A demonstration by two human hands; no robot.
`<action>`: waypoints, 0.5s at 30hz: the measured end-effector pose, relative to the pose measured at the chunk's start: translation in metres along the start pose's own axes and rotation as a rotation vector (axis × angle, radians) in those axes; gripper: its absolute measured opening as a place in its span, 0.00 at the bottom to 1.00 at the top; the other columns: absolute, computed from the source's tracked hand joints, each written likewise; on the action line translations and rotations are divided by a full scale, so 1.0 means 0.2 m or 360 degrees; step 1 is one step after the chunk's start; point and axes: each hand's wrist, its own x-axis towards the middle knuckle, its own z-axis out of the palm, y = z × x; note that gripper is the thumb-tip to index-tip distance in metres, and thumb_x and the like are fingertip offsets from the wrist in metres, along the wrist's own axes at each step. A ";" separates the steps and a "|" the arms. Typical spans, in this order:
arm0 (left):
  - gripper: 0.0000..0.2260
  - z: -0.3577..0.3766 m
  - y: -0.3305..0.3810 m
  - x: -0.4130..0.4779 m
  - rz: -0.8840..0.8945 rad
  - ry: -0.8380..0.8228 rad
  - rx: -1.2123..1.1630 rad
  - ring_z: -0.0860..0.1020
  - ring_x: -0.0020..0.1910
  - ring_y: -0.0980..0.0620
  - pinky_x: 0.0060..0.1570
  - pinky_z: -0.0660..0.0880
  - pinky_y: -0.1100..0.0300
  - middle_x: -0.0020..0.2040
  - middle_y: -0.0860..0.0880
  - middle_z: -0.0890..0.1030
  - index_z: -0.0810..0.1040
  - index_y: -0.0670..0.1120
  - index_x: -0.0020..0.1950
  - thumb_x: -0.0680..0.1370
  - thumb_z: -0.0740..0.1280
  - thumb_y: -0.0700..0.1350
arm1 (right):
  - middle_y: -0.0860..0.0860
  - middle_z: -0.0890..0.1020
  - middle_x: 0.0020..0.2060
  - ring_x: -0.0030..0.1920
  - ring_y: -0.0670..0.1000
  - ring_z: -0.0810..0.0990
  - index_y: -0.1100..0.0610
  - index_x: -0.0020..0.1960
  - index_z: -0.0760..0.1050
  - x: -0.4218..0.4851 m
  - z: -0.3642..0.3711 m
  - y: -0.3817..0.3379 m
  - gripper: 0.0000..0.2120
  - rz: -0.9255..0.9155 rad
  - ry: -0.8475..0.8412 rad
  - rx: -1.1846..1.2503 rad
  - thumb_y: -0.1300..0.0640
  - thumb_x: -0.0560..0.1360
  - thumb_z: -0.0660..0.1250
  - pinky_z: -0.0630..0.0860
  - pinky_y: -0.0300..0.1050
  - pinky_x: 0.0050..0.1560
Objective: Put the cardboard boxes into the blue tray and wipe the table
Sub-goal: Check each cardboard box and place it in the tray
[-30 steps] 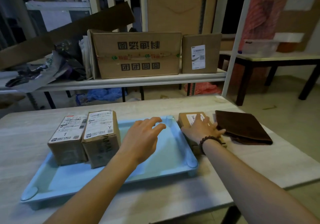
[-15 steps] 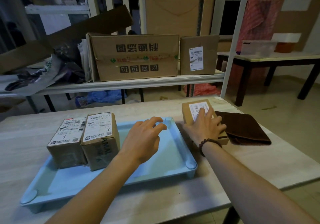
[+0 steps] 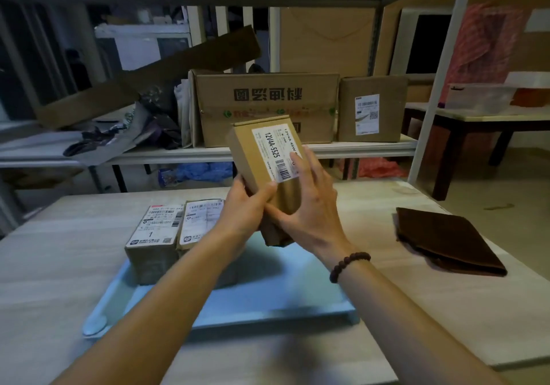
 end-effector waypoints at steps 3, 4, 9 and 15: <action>0.22 -0.13 0.03 0.00 -0.0081 0.0022 -0.0045 0.80 0.58 0.52 0.50 0.79 0.50 0.62 0.52 0.80 0.67 0.51 0.71 0.79 0.68 0.44 | 0.43 0.55 0.81 0.79 0.47 0.57 0.32 0.76 0.52 -0.02 0.04 0.02 0.36 0.0311 -0.0116 0.0804 0.32 0.73 0.65 0.61 0.55 0.76; 0.22 -0.17 0.04 0.00 -0.0108 -0.0016 -0.0076 0.80 0.57 0.51 0.49 0.79 0.49 0.62 0.52 0.80 0.67 0.51 0.71 0.79 0.68 0.44 | 0.45 0.59 0.80 0.78 0.49 0.61 0.29 0.75 0.52 -0.01 0.04 0.02 0.35 0.0465 -0.0083 0.0981 0.32 0.74 0.65 0.64 0.58 0.76; 0.22 -0.25 0.07 -0.01 -0.0174 -0.0129 -0.0101 0.80 0.59 0.46 0.53 0.79 0.44 0.63 0.50 0.80 0.68 0.53 0.71 0.79 0.69 0.44 | 0.45 0.82 0.62 0.62 0.46 0.79 0.50 0.69 0.73 0.08 0.01 -0.07 0.18 0.0882 -0.0422 0.1133 0.44 0.82 0.61 0.77 0.44 0.60; 0.24 -0.26 0.07 -0.03 -0.0204 -0.0162 -0.0092 0.80 0.59 0.44 0.56 0.78 0.41 0.63 0.48 0.80 0.67 0.52 0.72 0.78 0.70 0.45 | 0.42 0.82 0.57 0.61 0.47 0.79 0.45 0.63 0.73 0.06 0.01 -0.07 0.13 0.0874 -0.0373 0.1106 0.42 0.82 0.62 0.76 0.45 0.56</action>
